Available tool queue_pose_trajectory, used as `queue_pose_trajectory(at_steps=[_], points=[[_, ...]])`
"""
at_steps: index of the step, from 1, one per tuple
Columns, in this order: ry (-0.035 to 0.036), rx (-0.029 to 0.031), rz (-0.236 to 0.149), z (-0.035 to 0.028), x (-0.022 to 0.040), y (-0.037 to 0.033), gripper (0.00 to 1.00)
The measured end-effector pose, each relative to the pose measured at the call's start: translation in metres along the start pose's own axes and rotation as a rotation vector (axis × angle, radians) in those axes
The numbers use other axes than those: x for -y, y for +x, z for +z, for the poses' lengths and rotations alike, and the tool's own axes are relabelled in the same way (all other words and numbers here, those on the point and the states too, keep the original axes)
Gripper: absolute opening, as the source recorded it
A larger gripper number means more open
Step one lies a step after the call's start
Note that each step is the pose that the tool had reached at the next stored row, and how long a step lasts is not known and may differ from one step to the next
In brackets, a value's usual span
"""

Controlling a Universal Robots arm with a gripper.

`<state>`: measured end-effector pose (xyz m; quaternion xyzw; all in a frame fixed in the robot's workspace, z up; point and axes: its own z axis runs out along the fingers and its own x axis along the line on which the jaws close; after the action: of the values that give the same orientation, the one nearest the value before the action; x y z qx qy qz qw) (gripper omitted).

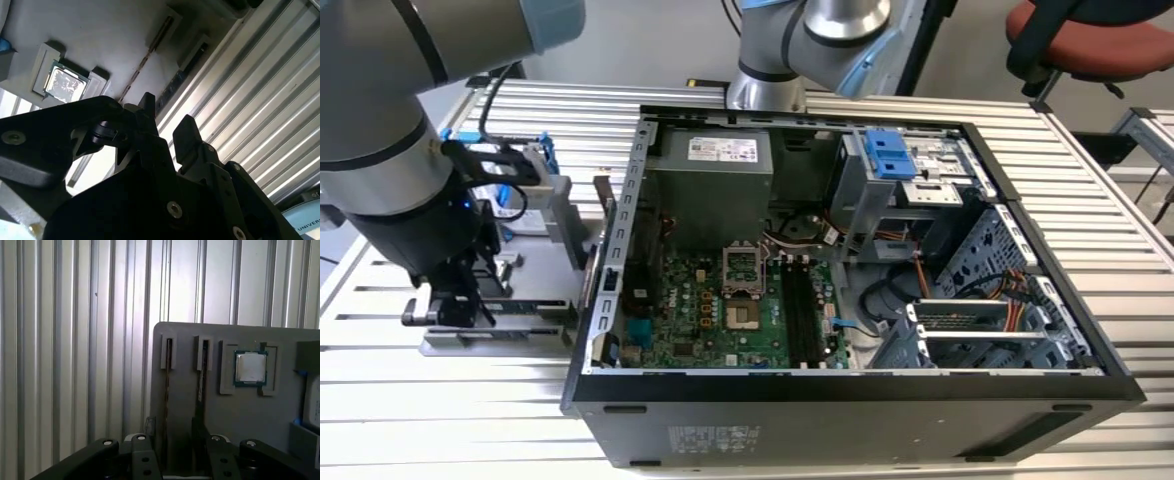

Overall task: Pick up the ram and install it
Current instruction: 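Pick up the ram and move it above insertion slot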

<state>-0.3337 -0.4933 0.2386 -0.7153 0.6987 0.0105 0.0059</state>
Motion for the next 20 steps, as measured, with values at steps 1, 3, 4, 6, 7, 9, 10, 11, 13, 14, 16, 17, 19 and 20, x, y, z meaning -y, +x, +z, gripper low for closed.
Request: queue_pose_trajectory(at_steps=[1, 3, 4, 6, 7, 9, 10, 11, 13, 14, 16, 17, 19, 20], points=[[0.0001, 0.0001, 0.0, 0.0015, 0.0, 0.0002, 1.0], [-0.0001, 0.0, 0.0, 0.0041, 0.0001, 0.0014, 1.0], [-0.0001, -0.0001, 0.0, 0.0054, 0.0, 0.0023, 1.0], [0.0, 0.0, 0.001, 0.0083, 0.0, 0.0041, 1.0], [0.0001, 0.0001, 0.001, 0.0097, 0.0, 0.0049, 1.0], [-0.0001, 0.0001, 0.015, 0.0316, 0.0001, 0.0077, 1.0], [-0.0003, 0.0002, 0.019, 0.033, 0.0001, 0.0077, 1.0], [-0.0006, 0.0002, 0.024, 0.0342, 0.0001, 0.0076, 1.0], [-0.0017, 0.0003, 0.036, 0.0366, 0.0001, 0.0074, 1.0], [-0.0026, 0.0003, 0.042, 0.0377, 0.0001, 0.0072, 1.0], [-0.0031, 0.0004, 0.051, 0.0398, 0.0001, 0.0069, 1.0], [-0.0031, 0.0005, 0.053, 0.0407, 0.0001, 0.0067, 1.0], [-0.0031, 0.0004, 0.054, 0.0421, 0.0002, 0.0061, 1.0], [-0.0029, 0.0006, 0.054, 0.0431, 0.0002, 0.0056, 1.0]])
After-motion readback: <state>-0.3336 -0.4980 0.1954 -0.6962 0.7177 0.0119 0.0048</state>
